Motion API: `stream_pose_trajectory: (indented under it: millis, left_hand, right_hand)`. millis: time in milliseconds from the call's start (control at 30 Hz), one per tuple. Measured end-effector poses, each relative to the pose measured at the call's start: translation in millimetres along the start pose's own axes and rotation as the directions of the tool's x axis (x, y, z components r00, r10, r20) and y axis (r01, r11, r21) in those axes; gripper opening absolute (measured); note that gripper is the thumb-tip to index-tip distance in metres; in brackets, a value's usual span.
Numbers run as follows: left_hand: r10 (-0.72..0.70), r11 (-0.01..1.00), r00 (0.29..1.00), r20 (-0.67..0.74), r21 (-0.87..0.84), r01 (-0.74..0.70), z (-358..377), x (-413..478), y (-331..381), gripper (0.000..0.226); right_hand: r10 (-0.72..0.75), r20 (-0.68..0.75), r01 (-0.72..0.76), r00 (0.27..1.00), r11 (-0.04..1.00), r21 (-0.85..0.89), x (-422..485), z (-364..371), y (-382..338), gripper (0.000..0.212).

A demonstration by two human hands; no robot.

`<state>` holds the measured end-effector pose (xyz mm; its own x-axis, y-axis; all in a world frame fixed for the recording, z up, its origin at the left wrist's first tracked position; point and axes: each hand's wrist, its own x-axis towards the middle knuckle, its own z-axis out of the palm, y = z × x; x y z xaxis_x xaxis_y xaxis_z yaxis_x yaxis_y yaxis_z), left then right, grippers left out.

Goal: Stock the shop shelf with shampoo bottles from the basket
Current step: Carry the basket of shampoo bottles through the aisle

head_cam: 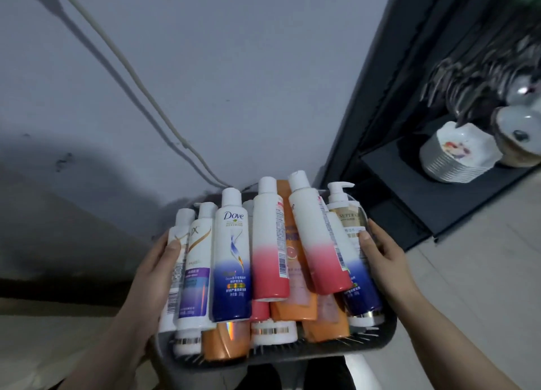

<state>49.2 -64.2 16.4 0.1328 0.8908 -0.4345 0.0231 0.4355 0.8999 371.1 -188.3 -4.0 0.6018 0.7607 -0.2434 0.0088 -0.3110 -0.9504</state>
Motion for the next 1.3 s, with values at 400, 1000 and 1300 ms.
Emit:
stream_pose_trajectory:
  millis: [400, 1000, 1300]
  left_hand:
    - [0.022, 0.966, 0.915, 0.403, 0.226, -0.123, 123, -27, -6, 0.024]
    - [-0.123, 0.917, 0.685, 0.718, 0.345, -0.198, 444, -177, -92, 0.026]
    - [-0.219, 0.906, 0.504, 0.836, 0.366, -0.213, 612, -239, -112, 0.023]
  right_hand:
    - [0.097, -0.415, -0.085, 0.905, 0.995, 0.047, -119, -125, 35, 0.027]
    - [0.231, -0.762, -0.139, 0.605, 0.973, 0.185, -257, -407, 128, 0.027]
    - [0.277, -0.871, -0.137, 0.405, 0.961, 0.242, -281, -524, 147, 0.025]
